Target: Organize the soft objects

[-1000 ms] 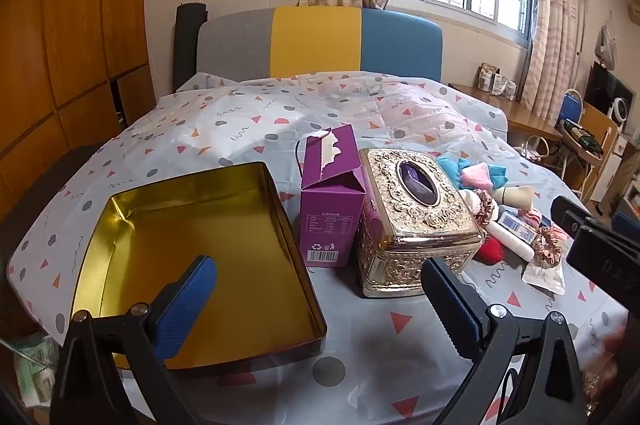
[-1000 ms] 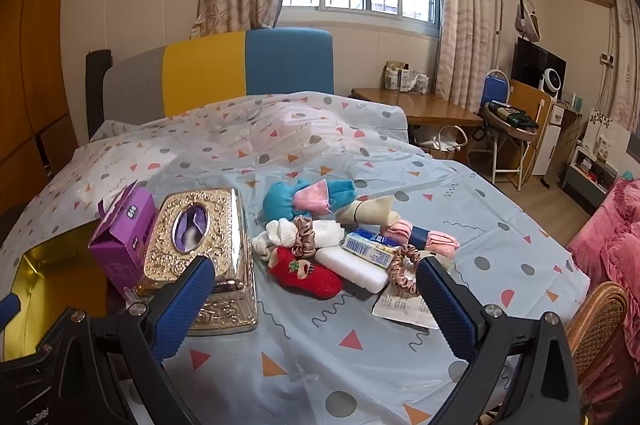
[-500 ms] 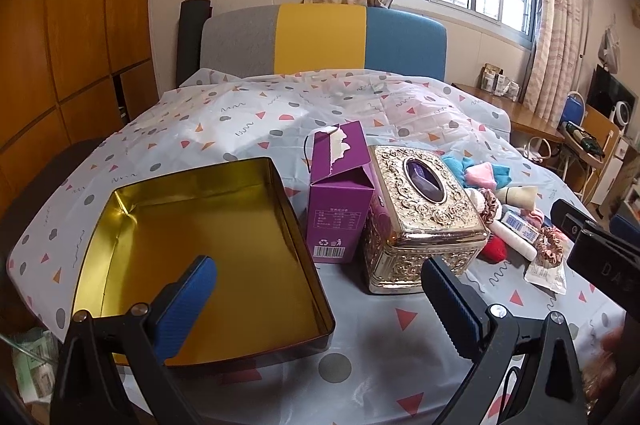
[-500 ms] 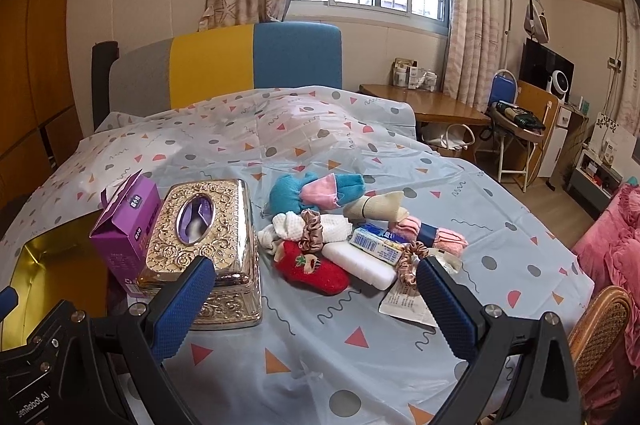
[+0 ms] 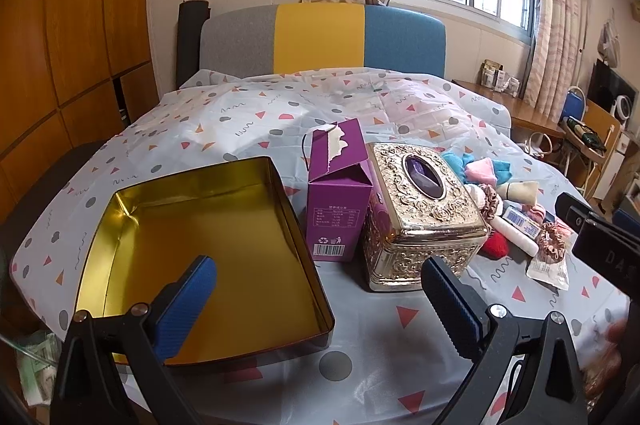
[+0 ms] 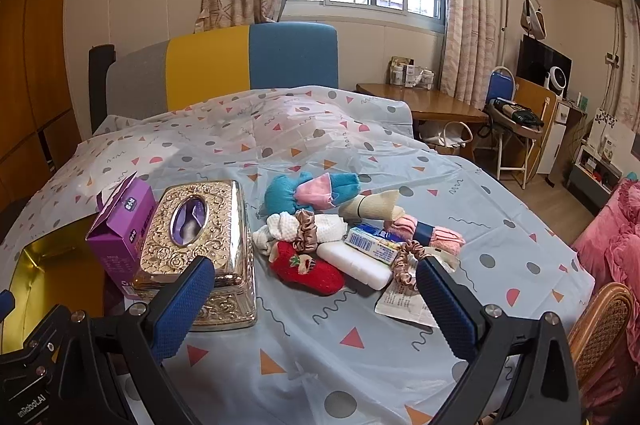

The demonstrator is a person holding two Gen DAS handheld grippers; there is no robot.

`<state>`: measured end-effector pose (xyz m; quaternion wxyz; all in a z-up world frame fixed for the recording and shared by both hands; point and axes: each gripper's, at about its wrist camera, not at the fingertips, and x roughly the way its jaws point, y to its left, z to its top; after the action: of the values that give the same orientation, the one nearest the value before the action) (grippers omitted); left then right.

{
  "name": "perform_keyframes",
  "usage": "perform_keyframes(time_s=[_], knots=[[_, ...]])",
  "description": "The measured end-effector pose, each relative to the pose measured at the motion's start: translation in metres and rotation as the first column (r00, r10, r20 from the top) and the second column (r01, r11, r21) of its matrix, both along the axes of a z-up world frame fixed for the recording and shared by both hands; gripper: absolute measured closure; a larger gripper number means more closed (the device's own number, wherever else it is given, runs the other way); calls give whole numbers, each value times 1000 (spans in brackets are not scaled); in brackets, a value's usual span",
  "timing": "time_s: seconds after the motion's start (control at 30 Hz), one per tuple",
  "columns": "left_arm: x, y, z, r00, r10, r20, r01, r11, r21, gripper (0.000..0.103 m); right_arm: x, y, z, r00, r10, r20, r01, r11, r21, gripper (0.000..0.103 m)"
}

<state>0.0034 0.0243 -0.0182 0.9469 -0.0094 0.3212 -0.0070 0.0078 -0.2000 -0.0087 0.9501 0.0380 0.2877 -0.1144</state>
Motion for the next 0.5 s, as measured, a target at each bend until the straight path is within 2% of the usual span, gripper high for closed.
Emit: perform_keyframes(time_s=[0.5], knots=[[2,-6,-2,1000,-11,-10,11,1000,13,0,4,-16,2,1000,-23,9,23,1000,3,0]])
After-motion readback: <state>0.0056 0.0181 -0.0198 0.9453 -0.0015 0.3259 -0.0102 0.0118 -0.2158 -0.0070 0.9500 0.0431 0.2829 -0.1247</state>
